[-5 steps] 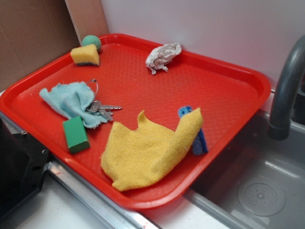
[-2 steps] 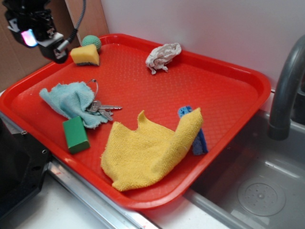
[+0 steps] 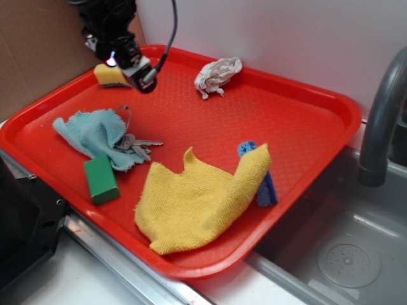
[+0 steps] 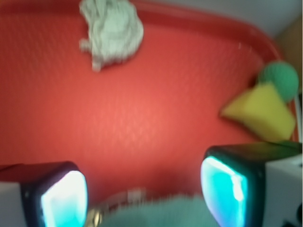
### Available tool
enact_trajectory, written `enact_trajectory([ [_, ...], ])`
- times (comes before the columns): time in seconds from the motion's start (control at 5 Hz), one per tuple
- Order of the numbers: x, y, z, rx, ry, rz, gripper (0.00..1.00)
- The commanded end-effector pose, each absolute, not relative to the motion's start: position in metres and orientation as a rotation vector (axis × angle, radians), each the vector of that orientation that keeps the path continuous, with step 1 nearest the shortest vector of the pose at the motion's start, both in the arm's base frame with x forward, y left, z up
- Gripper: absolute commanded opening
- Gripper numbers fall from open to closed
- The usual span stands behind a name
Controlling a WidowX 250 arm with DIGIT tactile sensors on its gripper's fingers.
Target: Grab the white paper.
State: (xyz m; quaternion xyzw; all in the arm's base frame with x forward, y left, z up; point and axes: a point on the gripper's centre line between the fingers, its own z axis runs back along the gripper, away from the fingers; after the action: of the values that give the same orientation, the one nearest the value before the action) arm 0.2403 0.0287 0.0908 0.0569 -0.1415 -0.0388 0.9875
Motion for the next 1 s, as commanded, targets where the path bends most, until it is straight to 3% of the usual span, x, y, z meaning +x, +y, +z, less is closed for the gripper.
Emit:
enact_trajectory([
  [0.0,0.270,0.014,0.097,0.131,-0.335,-0.071,1.00],
  [0.4,0.270,0.014,0.097,0.131,-0.335,-0.071,1.00],
  [0.6,0.296,0.017,0.061,0.235,-0.328,-0.038,1.00],
  [0.8,0.336,-0.004,0.039,0.221,-0.372,-0.046,1.00],
])
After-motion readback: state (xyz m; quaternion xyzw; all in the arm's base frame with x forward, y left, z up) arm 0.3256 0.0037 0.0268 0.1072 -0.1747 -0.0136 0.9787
